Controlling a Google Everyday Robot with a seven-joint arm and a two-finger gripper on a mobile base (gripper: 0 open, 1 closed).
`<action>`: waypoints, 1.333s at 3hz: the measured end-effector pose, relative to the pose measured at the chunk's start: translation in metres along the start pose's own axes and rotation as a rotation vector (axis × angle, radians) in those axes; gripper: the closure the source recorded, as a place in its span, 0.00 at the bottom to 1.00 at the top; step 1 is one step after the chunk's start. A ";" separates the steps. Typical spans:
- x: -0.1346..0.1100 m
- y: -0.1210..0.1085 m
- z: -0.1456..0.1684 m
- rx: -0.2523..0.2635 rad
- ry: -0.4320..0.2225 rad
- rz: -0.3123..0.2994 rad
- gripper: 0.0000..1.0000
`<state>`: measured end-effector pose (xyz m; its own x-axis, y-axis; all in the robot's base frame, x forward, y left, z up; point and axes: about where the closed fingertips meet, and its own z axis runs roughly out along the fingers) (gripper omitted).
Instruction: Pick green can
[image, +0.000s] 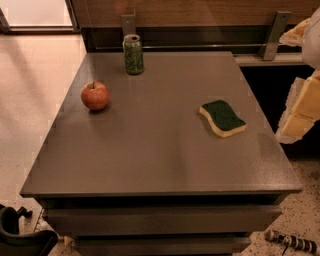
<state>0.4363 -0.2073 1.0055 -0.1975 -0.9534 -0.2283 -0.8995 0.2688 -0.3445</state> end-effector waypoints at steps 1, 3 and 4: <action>0.000 0.000 0.000 0.000 0.000 0.000 0.00; -0.015 -0.059 0.029 0.071 -0.246 0.227 0.00; -0.044 -0.096 0.044 0.107 -0.479 0.311 0.00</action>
Offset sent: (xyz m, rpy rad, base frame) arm 0.0956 -0.0135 -0.0013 0.3635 -0.1299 -0.2356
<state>0.5484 -0.1850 1.0083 -0.2254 -0.6655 -0.7115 -0.7778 0.5628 -0.2800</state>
